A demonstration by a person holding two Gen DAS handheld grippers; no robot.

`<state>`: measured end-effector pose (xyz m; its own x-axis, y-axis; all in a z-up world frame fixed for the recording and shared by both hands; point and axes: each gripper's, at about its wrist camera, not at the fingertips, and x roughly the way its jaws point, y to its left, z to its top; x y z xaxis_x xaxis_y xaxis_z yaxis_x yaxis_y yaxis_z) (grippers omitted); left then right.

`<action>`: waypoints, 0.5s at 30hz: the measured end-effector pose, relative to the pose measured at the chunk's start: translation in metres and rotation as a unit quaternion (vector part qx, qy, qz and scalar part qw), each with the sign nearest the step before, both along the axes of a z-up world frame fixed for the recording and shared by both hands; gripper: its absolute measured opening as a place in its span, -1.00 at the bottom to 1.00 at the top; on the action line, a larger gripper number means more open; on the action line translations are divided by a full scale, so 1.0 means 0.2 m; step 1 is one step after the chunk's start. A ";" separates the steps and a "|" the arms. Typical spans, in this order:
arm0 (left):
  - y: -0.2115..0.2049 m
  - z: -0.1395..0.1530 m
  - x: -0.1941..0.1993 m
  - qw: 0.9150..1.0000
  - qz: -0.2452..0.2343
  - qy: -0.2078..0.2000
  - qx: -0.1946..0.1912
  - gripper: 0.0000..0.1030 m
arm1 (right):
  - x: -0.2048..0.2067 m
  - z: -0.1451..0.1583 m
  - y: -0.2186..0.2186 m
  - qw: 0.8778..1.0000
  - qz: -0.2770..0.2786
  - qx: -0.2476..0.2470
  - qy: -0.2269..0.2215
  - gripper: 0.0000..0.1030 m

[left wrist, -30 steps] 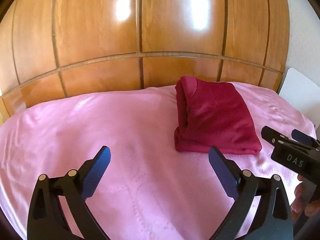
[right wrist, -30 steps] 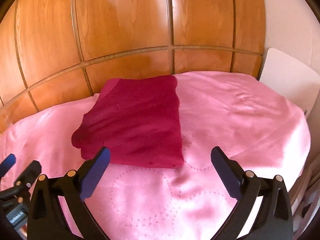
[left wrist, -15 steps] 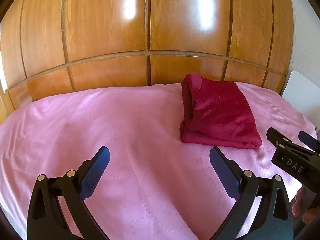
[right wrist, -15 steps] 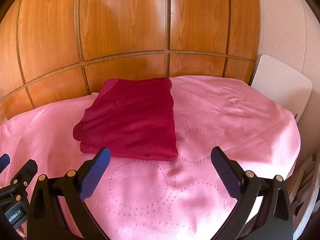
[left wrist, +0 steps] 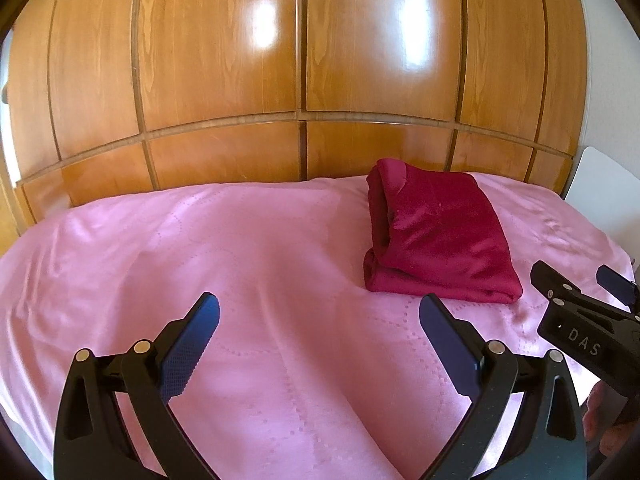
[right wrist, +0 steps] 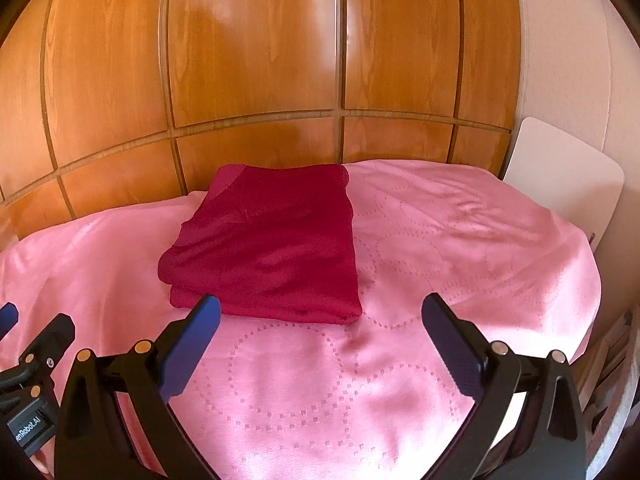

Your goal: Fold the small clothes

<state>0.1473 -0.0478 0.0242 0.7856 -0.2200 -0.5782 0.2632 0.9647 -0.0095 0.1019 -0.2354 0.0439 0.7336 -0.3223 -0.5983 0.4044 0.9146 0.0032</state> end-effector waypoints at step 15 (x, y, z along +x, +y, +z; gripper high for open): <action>-0.01 0.00 -0.01 1.000 0.001 0.002 0.002 0.93 | 0.01 0.00 -0.01 1.000 0.000 0.001 0.001 0.95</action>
